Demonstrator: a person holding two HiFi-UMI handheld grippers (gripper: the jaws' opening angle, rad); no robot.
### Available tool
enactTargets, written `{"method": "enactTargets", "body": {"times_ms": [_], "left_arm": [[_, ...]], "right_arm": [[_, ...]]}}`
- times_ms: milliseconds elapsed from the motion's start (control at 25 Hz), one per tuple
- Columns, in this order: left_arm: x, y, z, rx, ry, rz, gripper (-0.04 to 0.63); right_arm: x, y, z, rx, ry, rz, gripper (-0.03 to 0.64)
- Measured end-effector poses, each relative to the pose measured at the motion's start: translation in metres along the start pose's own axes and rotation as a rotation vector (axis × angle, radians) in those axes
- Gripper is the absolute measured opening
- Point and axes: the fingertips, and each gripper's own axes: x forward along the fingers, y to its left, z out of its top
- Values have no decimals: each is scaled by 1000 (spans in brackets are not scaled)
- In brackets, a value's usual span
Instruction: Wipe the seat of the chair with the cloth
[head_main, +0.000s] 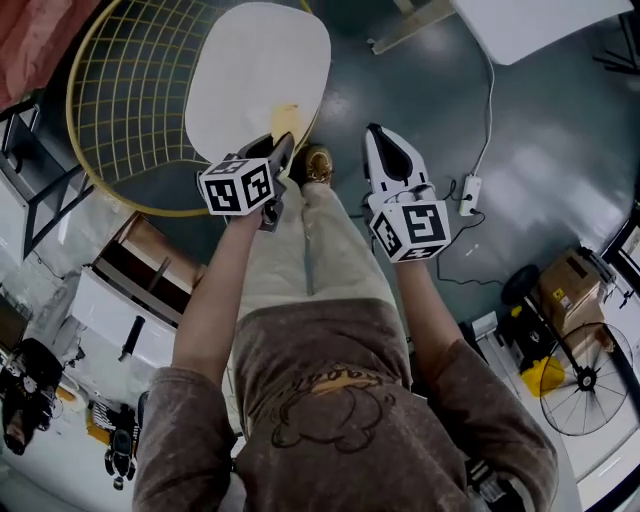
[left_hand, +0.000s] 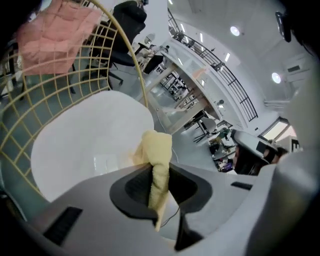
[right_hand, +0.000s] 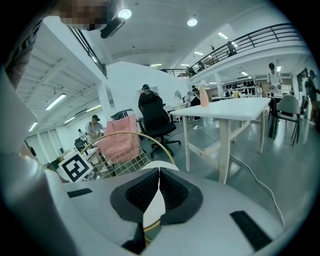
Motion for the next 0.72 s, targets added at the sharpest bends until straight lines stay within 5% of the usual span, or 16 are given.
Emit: {"method": "enactTargets", "body": {"times_ms": [280, 480, 720], "left_arm": [[-73, -40, 61, 124, -184, 57, 78], [-144, -85, 100, 288, -330, 107, 78], [-216, -141, 126, 386, -439, 88, 78]], "right_arm": [[-19, 25, 35, -27, -17, 45, 28], [-43, 43, 67, -52, -48, 67, 28], [-73, 63, 109, -75, -81, 96, 28]]}}
